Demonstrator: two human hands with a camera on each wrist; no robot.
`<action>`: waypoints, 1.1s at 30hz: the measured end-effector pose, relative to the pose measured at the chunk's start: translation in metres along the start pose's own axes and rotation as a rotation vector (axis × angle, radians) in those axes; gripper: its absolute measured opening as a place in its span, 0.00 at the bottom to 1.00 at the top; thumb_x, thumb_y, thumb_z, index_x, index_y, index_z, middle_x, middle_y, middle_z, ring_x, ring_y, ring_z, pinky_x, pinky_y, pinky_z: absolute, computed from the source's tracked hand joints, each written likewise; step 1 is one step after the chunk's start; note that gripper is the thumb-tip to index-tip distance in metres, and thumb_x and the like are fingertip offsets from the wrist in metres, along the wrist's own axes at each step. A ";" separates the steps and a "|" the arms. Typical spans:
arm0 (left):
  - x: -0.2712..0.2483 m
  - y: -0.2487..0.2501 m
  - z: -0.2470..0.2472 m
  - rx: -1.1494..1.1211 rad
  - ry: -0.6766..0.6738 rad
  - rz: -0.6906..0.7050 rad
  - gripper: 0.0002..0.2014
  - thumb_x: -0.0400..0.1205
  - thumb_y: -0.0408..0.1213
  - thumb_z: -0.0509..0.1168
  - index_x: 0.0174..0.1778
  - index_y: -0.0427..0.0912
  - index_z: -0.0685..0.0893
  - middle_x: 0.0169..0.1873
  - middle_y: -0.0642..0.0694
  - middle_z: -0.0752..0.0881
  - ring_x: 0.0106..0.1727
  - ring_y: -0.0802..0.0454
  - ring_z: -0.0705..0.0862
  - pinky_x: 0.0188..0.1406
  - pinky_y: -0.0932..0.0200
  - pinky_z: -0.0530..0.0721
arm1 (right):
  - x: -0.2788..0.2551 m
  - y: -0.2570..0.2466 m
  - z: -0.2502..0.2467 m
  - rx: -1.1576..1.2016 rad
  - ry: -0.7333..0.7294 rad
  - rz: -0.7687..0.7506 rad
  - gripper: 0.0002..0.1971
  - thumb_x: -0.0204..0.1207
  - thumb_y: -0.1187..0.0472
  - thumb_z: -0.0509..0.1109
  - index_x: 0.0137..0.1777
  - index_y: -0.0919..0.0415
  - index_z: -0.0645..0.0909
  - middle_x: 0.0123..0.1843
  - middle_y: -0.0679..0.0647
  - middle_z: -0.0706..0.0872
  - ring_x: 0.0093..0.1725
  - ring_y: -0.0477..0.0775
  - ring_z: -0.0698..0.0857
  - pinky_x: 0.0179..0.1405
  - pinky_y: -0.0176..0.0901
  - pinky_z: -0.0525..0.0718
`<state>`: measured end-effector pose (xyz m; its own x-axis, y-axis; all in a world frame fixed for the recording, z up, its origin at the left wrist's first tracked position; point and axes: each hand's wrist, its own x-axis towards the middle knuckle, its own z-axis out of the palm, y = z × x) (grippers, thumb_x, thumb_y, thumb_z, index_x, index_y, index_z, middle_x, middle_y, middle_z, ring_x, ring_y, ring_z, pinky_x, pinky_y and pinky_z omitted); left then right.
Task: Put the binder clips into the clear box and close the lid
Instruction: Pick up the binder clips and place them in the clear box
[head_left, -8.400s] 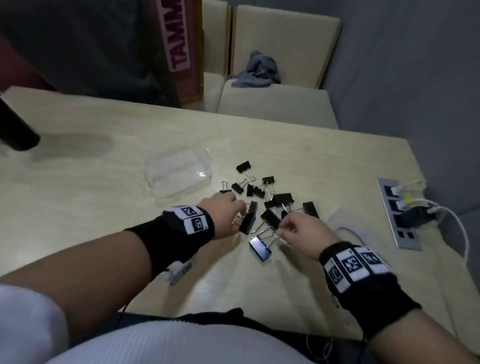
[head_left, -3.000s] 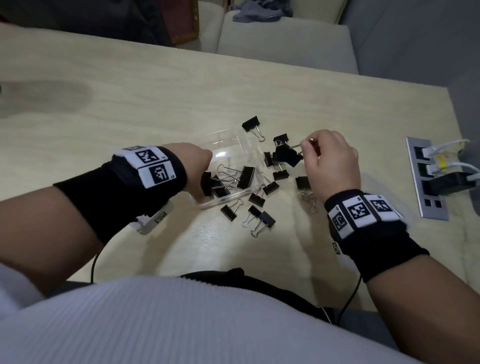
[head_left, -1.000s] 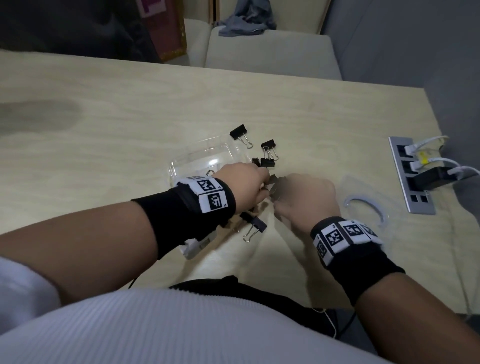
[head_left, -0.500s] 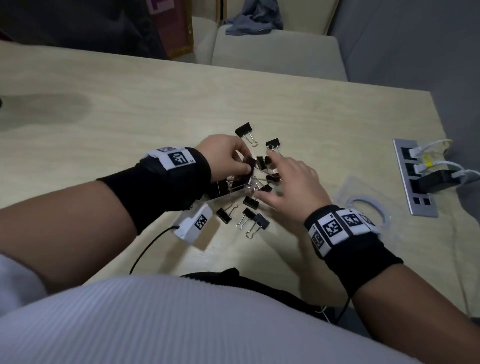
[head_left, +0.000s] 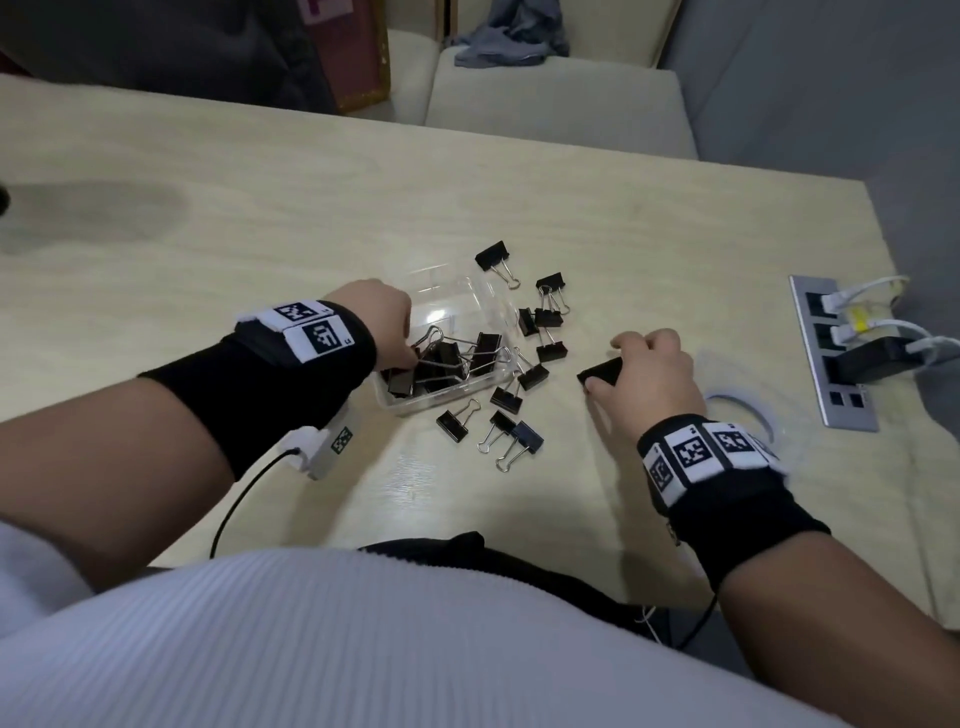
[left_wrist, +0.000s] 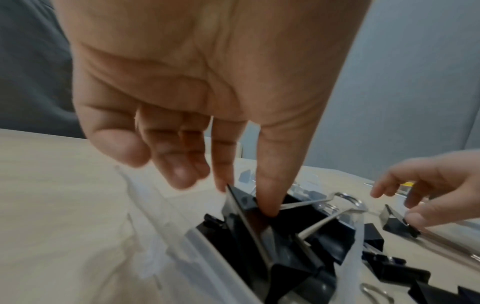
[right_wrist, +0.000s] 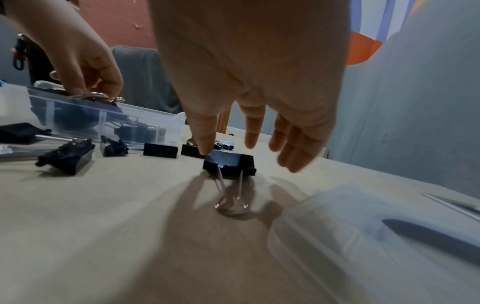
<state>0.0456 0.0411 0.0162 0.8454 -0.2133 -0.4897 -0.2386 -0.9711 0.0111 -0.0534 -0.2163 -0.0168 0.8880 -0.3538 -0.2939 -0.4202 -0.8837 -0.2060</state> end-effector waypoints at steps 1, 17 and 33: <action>-0.001 -0.002 0.000 -0.023 0.029 -0.032 0.21 0.72 0.52 0.74 0.54 0.41 0.83 0.54 0.40 0.82 0.43 0.42 0.81 0.40 0.54 0.81 | 0.000 0.000 0.000 -0.016 -0.007 0.027 0.24 0.75 0.49 0.69 0.70 0.54 0.73 0.67 0.59 0.71 0.64 0.63 0.75 0.53 0.55 0.80; 0.006 0.002 0.003 -0.081 0.092 0.017 0.25 0.74 0.51 0.71 0.66 0.49 0.76 0.60 0.41 0.77 0.50 0.39 0.84 0.40 0.52 0.80 | 0.005 -0.026 -0.010 0.370 0.189 -0.174 0.16 0.80 0.62 0.65 0.67 0.52 0.77 0.60 0.54 0.84 0.50 0.55 0.84 0.53 0.44 0.80; -0.003 0.013 0.006 0.222 -0.031 0.155 0.13 0.74 0.50 0.67 0.43 0.44 0.86 0.33 0.48 0.80 0.33 0.47 0.79 0.26 0.58 0.71 | 0.020 -0.087 -0.009 0.144 -0.110 -0.469 0.15 0.80 0.59 0.66 0.65 0.51 0.81 0.66 0.52 0.80 0.64 0.54 0.79 0.64 0.46 0.75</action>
<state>0.0376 0.0294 0.0128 0.7764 -0.3511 -0.5233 -0.4659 -0.8790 -0.1015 0.0027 -0.1493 0.0031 0.9658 0.1123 -0.2339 -0.0094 -0.8859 -0.4639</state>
